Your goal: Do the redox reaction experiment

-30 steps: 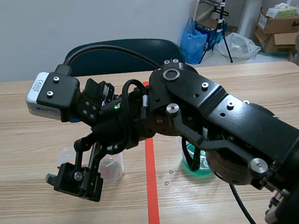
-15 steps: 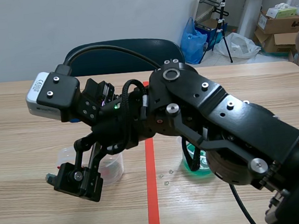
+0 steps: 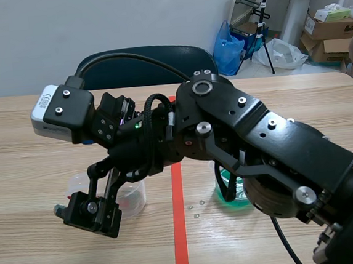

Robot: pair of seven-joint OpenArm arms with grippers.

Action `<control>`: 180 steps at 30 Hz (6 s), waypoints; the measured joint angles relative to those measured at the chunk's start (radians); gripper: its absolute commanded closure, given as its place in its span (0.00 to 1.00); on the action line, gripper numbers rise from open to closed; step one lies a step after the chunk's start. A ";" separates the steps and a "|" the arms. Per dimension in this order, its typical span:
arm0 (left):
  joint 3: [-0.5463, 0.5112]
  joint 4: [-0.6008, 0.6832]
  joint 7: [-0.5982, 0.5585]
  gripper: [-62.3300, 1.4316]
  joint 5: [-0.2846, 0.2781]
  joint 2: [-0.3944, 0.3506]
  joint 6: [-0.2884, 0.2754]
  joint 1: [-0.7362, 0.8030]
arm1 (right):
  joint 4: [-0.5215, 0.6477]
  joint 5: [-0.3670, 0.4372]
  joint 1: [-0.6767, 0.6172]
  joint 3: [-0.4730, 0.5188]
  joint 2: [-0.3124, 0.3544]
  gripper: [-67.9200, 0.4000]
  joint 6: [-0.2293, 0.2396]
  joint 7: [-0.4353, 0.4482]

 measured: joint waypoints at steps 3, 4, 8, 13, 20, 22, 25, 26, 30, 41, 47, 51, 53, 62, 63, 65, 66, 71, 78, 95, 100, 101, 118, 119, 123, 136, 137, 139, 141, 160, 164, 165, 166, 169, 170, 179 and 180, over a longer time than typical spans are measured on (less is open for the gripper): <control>0.000 0.000 0.000 0.00 0.000 0.000 0.000 0.000 | 0.000 0.000 0.000 0.000 0.000 0.00 0.000 0.000; 0.000 0.000 0.000 0.00 0.000 0.000 0.000 0.000 | 0.000 0.000 0.000 0.000 0.000 0.00 0.000 0.000; 0.000 0.000 0.000 0.00 0.000 0.000 0.000 0.000 | 0.000 0.000 0.000 0.000 0.000 0.00 0.000 0.000; 0.000 0.000 0.000 0.00 0.000 0.000 0.000 0.000 | 0.000 0.000 0.000 0.000 0.000 0.00 0.000 0.000; 0.000 0.000 0.000 0.00 0.000 0.000 0.000 0.000 | 0.000 0.000 0.000 0.000 0.000 0.00 0.000 0.004; 0.000 0.000 0.000 0.00 0.000 0.000 0.000 0.000 | 0.000 0.000 0.000 0.000 0.000 0.00 0.000 0.004; 0.000 0.000 0.000 0.00 0.000 0.000 0.000 0.000 | 0.000 0.000 0.000 0.000 0.000 0.00 0.000 0.004; 0.000 0.000 0.000 0.00 0.000 0.000 0.000 0.000 | 0.000 0.000 0.000 0.000 0.000 0.00 0.000 0.004; 0.000 0.000 0.000 0.00 0.000 0.000 0.000 0.000 | 0.000 0.000 0.000 0.000 0.000 0.00 0.000 0.004; 0.000 0.000 0.000 0.00 0.000 0.000 0.000 0.000 | 0.000 0.000 0.000 0.000 0.000 0.00 0.000 0.004; 0.000 0.000 0.000 0.00 0.000 0.000 0.000 0.000 | 0.000 0.000 0.000 0.000 0.000 0.00 -0.002 0.011; 0.000 0.000 0.000 0.00 0.000 0.000 0.000 0.000 | 0.000 0.000 -0.001 0.000 0.015 0.00 -0.041 0.094; 0.000 0.000 0.000 0.00 0.000 0.000 0.000 0.000 | 0.000 0.003 -0.006 0.000 0.040 0.00 -0.071 0.181; 0.000 0.000 0.000 0.00 0.000 0.000 0.000 0.000 | 0.001 0.003 -0.093 0.000 0.174 0.00 -0.129 0.398; 0.000 0.000 0.000 0.00 0.000 0.000 0.000 0.000 | 0.006 0.003 -0.103 0.000 0.188 0.00 -0.144 0.409; 0.000 0.000 0.000 0.00 0.000 0.000 0.000 0.000 | 0.023 0.003 -0.123 0.000 0.218 0.00 -0.162 0.444; 0.000 0.000 0.000 0.00 0.000 0.000 0.000 0.000 | 0.039 0.003 -0.134 0.000 0.234 0.00 -0.177 0.455; 0.000 0.000 0.000 0.00 0.000 0.000 0.000 0.000 | 0.176 0.018 -0.196 0.013 0.330 0.00 -0.248 0.475; 0.000 0.000 0.000 0.00 -0.002 0.000 0.000 0.000 | 0.353 0.165 -0.312 0.160 0.478 0.00 -0.331 0.475; -0.050 0.137 0.103 0.00 -0.050 0.232 0.000 -0.035 | 0.605 0.277 -0.752 0.500 0.708 0.00 -0.372 0.599; -0.064 0.320 0.177 0.00 -0.009 0.285 0.011 -0.035 | 0.639 0.275 -0.880 0.590 0.714 0.00 -0.372 0.637; -0.065 0.349 0.188 0.00 0.012 0.299 0.011 -0.035 | 0.645 0.280 -0.901 0.615 0.714 0.00 -0.372 0.637; -0.064 0.530 0.352 0.00 0.100 0.412 0.019 -0.033 | 0.695 0.334 -1.059 0.853 0.712 0.00 -0.367 0.658; -0.064 0.533 0.352 0.00 0.097 0.412 0.024 -0.033 | 0.695 0.334 -1.058 0.853 0.712 0.00 -0.367 0.657; -0.064 0.544 0.352 0.00 0.093 0.412 0.031 -0.033 | 0.695 0.334 -1.058 0.853 0.712 0.00 -0.367 0.650; -0.064 0.544 0.368 0.00 0.094 0.412 0.031 -0.033 | 0.695 0.333 -1.058 0.852 0.712 0.00 -0.367 0.613; -0.064 0.544 0.368 0.00 0.094 0.412 0.031 -0.033 | 0.695 0.333 -1.058 0.852 0.712 0.00 -0.367 0.613; -0.064 0.544 0.368 0.00 0.094 0.412 0.031 -0.033 | 0.695 0.333 -1.058 0.852 0.712 0.00 -0.367 0.613; -0.064 0.544 0.368 0.00 0.094 0.412 0.031 -0.033 | 0.695 0.333 -1.058 0.852 0.712 0.00 -0.367 0.613; -0.064 0.544 0.368 0.00 0.094 0.412 0.031 -0.033 | 0.695 0.333 -1.058 0.852 0.712 0.00 -0.364 0.613; -0.064 0.544 0.368 0.00 0.094 0.412 0.031 -0.033 | 0.695 0.333 -1.058 0.852 0.712 0.00 -0.364 0.613; -0.064 0.544 0.368 0.00 0.094 0.412 0.031 -0.033 | 0.695 0.333 -1.058 0.852 0.712 0.00 -0.364 0.613; -0.064 0.544 0.368 0.00 0.094 0.412 0.031 -0.033 | 0.695 0.333 -1.058 0.852 0.712 0.00 -0.364 0.613; -0.064 0.544 0.368 0.00 0.094 0.412 0.031 -0.033 | 0.695 0.333 -1.058 0.852 0.712 0.00 -0.364 0.613; -0.064 0.544 0.368 0.00 0.094 0.412 0.031 -0.033 | 0.695 0.333 -1.058 0.852 0.712 0.00 -0.364 0.613; -0.064 0.544 0.367 0.00 0.094 0.412 0.031 -0.033 | 0.695 0.333 -1.058 0.852 0.712 0.00 -0.364 0.589; -0.064 0.544 0.367 0.00 0.094 0.412 0.031 -0.033 | 0.695 0.334 -1.058 0.852 0.712 0.00 -0.364 0.583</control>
